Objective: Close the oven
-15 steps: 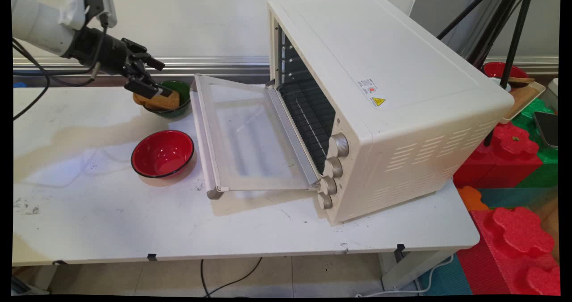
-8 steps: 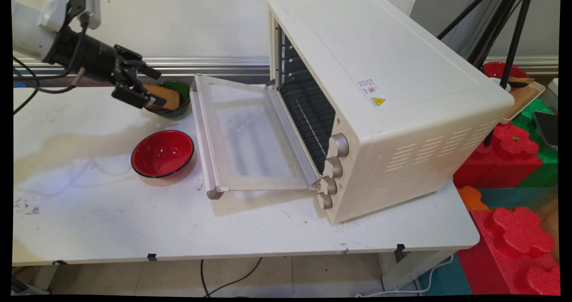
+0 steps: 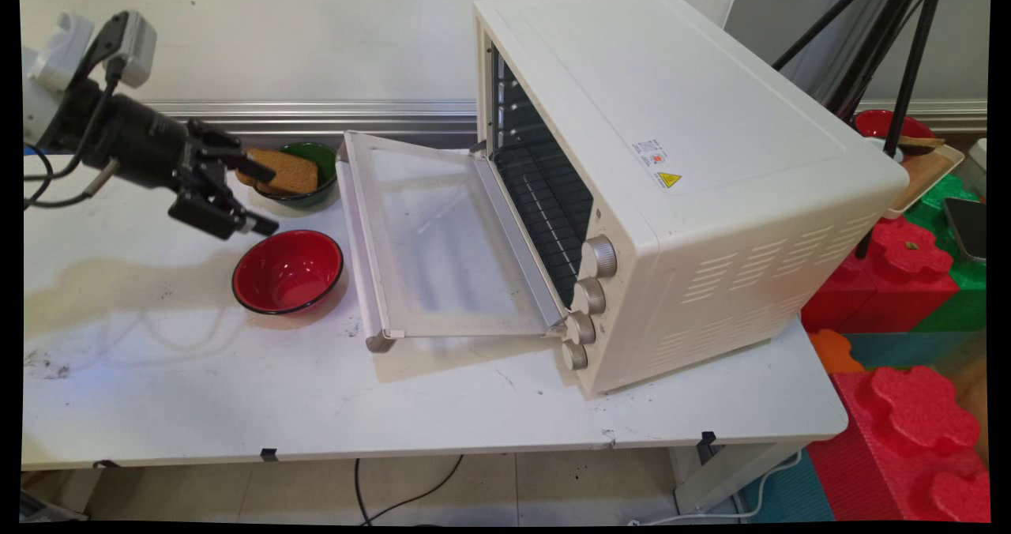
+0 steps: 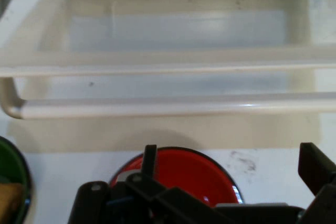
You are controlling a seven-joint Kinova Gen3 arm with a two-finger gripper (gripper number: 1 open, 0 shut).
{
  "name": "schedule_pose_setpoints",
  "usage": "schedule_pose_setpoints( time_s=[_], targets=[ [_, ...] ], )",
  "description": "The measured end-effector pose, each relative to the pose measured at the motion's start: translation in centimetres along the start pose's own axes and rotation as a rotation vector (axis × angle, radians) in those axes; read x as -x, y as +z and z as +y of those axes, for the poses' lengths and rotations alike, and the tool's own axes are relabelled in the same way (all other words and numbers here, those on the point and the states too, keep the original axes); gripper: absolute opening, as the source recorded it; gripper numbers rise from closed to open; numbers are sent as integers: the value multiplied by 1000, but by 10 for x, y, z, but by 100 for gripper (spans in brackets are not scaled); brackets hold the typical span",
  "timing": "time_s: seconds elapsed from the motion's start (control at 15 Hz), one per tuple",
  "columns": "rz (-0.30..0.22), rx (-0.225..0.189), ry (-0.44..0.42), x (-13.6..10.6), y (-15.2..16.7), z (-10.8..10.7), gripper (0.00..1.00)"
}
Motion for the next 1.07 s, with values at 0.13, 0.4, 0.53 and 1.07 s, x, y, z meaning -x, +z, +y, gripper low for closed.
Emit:
schedule_pose_setpoints(
  time_s=[0.13, 0.4, 0.53, 1.07],
  targets=[
    [-8, 19, 2, 2, 2, 8, 100],
    [-22, 44, 10, 4, 11, 23, 100],
    [-29, 50, 13, 5, 18, 28, 100],
    [-62, 53, 12, 8, 47, 46, 100]
  ],
)
